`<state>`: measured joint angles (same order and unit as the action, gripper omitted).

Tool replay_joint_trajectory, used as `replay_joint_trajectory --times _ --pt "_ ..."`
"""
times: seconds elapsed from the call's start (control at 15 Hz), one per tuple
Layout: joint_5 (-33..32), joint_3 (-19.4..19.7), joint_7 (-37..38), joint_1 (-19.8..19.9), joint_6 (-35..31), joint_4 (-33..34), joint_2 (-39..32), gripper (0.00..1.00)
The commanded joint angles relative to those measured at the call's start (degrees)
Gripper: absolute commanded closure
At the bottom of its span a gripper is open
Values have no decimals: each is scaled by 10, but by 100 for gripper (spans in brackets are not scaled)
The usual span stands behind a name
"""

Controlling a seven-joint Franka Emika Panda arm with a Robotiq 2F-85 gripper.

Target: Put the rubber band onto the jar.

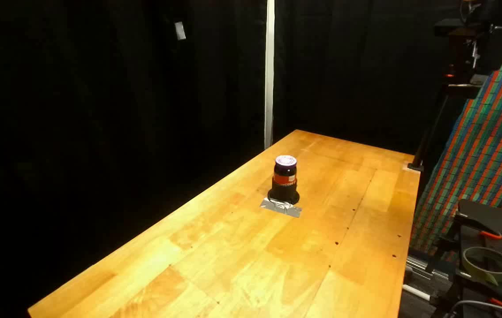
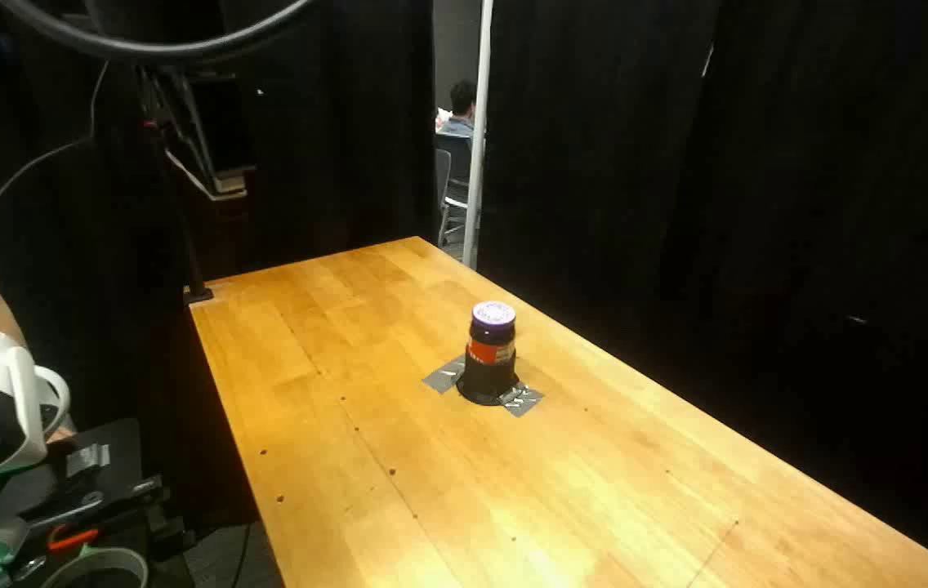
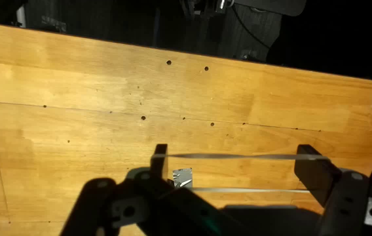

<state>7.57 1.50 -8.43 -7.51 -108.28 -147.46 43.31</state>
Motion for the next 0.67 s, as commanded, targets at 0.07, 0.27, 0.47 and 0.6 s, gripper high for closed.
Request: replay_joint_trajectory --times 0.07,0.27,0.47,0.6 --pt "3 -4 -3 5 1 4 0 0" --pt "3 -4 -3 5 1 6 1 0" --pt "-11 -29 17 4 -6 36 -39 0" --pt "-24 -56 40 3 -8 80 -106 0"
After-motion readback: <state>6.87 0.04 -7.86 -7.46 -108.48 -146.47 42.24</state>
